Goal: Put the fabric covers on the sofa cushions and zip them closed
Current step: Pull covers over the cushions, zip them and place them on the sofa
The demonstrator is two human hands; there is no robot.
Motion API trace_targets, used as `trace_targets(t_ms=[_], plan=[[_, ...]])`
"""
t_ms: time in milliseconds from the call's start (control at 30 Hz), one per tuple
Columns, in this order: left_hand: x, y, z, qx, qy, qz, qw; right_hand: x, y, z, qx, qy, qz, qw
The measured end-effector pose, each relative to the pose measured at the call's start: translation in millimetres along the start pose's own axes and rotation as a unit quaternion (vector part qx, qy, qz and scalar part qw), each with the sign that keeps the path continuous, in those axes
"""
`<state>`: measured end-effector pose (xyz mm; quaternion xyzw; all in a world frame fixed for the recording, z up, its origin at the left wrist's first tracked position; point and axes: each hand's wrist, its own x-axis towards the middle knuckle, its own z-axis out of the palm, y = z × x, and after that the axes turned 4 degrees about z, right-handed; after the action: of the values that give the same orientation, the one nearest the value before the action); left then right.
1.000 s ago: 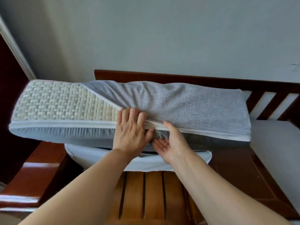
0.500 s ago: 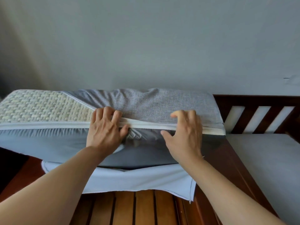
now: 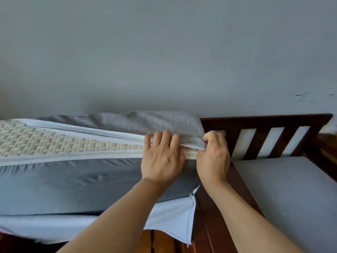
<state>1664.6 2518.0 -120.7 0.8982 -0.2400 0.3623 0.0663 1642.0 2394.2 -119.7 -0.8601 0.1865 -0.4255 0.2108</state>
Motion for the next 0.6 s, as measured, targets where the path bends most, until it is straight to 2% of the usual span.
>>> trace_targets(t_ms=[133,233,367,467,600], plan=[[23.3,-9.4,17.8,0.021,0.016,0.034,0.999,23.2,8.4,4.5,-0.060,-0.014,-0.122,0.991],[32.2,-20.2,29.6,0.028,0.031,0.085,0.996,17.7,16.0,0.8,-0.030,-0.017,-0.184,0.982],[37.5,-27.5,35.5,0.003,0.045,0.116,0.992,12.6,14.8,2.0,-0.012,-0.027,-0.185,0.982],[45.3,-27.2,33.4,-0.024,0.033,0.105,0.994,21.6,11.7,5.8,-0.064,-0.012,-0.197,0.978],[42.1,-40.4,22.8,-0.025,0.018,0.141,0.989,24.8,3.5,10.2,-0.157,-0.004,-0.190,0.969]])
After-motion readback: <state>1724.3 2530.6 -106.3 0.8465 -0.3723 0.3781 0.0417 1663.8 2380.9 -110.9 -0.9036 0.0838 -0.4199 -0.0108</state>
